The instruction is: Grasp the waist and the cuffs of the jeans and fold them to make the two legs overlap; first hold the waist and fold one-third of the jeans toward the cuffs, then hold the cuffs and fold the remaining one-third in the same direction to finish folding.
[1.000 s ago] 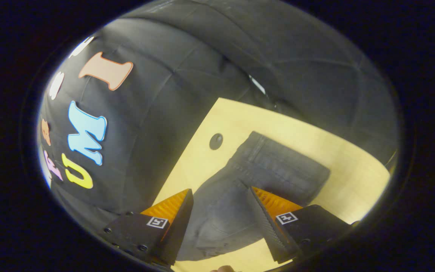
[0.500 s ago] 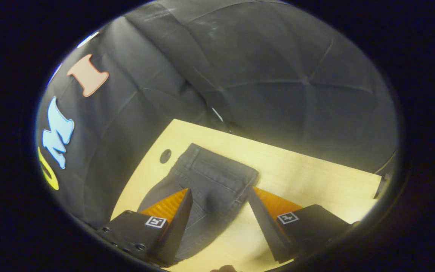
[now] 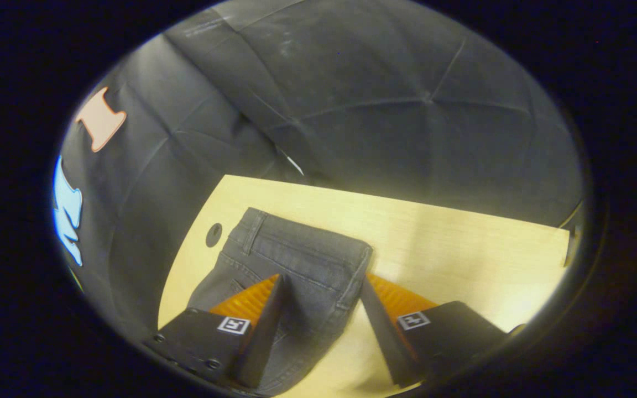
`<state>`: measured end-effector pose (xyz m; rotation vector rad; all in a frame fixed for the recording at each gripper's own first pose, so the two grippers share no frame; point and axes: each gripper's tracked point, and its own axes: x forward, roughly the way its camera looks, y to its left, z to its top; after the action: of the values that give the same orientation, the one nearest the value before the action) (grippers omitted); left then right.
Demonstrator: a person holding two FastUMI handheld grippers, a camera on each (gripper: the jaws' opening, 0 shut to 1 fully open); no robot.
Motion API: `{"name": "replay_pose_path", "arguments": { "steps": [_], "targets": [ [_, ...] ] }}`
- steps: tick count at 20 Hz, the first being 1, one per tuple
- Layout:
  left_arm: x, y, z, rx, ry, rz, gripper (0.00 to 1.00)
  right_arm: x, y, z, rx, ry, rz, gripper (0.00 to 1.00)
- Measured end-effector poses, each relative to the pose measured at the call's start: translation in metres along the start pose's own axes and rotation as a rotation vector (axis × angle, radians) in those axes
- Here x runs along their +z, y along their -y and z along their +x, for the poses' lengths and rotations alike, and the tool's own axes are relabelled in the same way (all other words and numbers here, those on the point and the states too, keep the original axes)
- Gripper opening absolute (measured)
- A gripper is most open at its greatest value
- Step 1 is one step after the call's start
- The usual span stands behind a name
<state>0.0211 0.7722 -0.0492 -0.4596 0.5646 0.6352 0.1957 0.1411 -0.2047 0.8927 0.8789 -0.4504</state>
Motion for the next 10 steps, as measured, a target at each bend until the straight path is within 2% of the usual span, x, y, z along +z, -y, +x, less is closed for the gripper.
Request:
{"name": "replay_pose_path", "arguments": {
  "steps": [1, 3, 4, 5, 7, 9, 10],
  "targets": [
    [0.001, 0.001, -0.003, 0.0, 0.016, 0.001, 0.99, -0.003, -0.001, 0.003, 0.024, -0.026, -0.01, 0.68],
    [0.0, 0.001, -0.002, -0.002, 0.03, -0.009, 0.99, -0.002, -0.004, 0.006, 0.059, -0.034, 0.004, 0.45],
    [-0.002, 0.001, -0.003, -0.001, 0.03, -0.019, 0.99, 0.0, -0.006, 0.003, 0.073, -0.04, 0.006, 0.39],
    [-0.004, 0.002, -0.003, -0.003, 0.028, -0.029, 0.99, 0.0, -0.005, -0.001, 0.089, -0.034, -0.016, 0.29],
    [-0.005, 0.001, -0.004, 0.004, 0.034, -0.037, 0.99, 0.011, -0.007, -0.01, 0.113, 0.011, -0.104, 0.21],
    [-0.002, 0.0, -0.007, 0.009, 0.053, -0.041, 0.99, 0.018, -0.018, -0.029, 0.137, 0.084, -0.174, 0.19],
    [0.0, -0.002, -0.008, 0.014, 0.07, -0.039, 0.99, 0.022, -0.021, -0.04, 0.154, 0.107, -0.187, 0.16]
  ]
}}
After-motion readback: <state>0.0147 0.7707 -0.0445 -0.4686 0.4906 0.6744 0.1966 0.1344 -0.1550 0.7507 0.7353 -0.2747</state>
